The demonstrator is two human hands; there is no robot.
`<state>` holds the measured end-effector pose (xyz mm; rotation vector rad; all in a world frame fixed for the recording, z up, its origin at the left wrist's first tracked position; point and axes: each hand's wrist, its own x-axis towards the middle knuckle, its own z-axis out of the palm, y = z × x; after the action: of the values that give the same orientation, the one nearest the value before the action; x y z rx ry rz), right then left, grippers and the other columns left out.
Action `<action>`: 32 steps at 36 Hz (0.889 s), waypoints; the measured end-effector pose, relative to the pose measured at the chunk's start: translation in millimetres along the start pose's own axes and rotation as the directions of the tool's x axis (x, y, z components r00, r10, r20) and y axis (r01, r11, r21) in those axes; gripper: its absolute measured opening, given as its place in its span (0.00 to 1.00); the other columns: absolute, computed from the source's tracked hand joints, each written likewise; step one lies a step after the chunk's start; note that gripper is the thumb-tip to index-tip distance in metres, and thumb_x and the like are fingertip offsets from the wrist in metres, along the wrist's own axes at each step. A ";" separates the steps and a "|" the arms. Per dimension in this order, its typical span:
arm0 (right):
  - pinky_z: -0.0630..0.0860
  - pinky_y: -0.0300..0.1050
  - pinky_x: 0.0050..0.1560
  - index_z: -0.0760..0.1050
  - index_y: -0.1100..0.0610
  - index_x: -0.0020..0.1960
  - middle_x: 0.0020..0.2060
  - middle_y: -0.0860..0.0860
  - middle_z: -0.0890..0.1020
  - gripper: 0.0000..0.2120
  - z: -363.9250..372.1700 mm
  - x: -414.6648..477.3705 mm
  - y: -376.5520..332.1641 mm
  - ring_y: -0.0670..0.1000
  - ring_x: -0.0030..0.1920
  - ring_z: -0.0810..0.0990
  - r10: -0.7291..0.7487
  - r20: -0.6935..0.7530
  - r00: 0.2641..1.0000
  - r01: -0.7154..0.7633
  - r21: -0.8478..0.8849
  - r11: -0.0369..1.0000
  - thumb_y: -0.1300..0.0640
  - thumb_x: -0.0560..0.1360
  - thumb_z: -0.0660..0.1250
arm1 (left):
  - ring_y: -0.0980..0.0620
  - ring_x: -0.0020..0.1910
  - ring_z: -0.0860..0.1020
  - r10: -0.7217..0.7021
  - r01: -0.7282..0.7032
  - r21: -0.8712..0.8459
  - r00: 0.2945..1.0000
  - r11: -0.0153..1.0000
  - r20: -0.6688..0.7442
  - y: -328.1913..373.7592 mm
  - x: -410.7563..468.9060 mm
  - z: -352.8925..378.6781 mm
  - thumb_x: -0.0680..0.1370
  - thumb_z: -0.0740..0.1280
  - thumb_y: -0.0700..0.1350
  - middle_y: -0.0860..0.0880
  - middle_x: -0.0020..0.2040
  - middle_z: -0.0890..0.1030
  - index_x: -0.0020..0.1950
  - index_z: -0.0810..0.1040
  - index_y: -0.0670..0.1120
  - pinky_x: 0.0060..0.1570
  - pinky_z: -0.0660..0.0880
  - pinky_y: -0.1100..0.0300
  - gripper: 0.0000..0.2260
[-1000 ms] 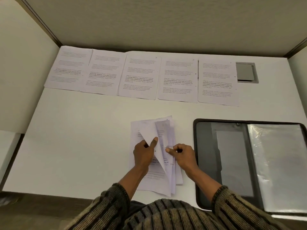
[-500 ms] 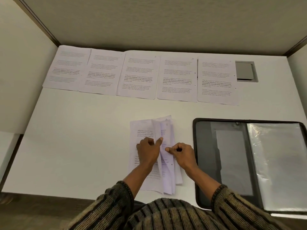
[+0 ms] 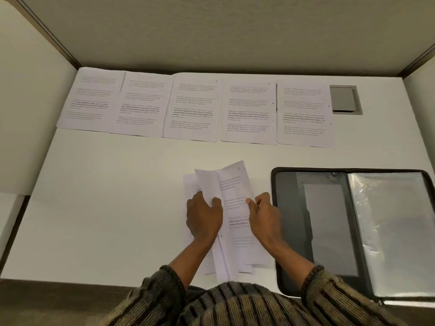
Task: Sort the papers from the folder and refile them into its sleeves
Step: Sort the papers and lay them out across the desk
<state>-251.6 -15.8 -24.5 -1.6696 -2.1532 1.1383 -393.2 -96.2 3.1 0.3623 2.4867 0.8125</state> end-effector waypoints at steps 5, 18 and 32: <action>0.82 0.50 0.30 0.63 0.54 0.57 0.40 0.47 0.80 0.07 -2.4 -1.3 -4.0 0.48 0.34 0.82 0.048 0.005 0.999 -0.048 0.025 0.999 0.50 0.88 0.56 | 0.47 0.47 0.79 0.076 -0.067 0.119 0.995 0.991 -0.068 9.6 -1.2 -5.8 0.82 0.66 0.51 0.50 0.48 0.79 0.56 0.78 0.45 0.44 0.76 0.53 0.10; 0.73 0.42 0.33 0.71 0.52 0.50 0.43 0.48 0.82 0.11 -7.4 -7.1 12.4 0.46 0.38 0.79 0.114 -0.009 0.993 -0.115 -0.134 0.984 0.49 0.81 0.71 | 0.50 0.42 0.75 0.091 -0.090 0.251 0.996 0.964 0.009 12.0 -2.3 -12.6 0.84 0.65 0.49 0.46 0.52 0.83 0.53 0.74 0.47 0.41 0.69 0.56 0.06; 0.79 0.45 0.33 0.75 0.58 0.56 0.47 0.55 0.86 0.11 -102.3 20.4 -0.3 0.52 0.37 0.82 0.007 -0.392 0.920 -0.014 -0.017 1.000 0.50 0.83 0.68 | 0.46 0.51 0.81 -0.023 -0.056 0.308 0.969 0.950 0.246 17.9 9.3 10.6 0.82 0.66 0.62 0.48 0.55 0.84 0.56 0.77 0.47 0.52 0.77 0.52 0.18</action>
<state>-200.7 48.6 40.1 -1.7416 -1.9067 0.7072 -393.7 -73.4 3.1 0.5590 2.3744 0.3484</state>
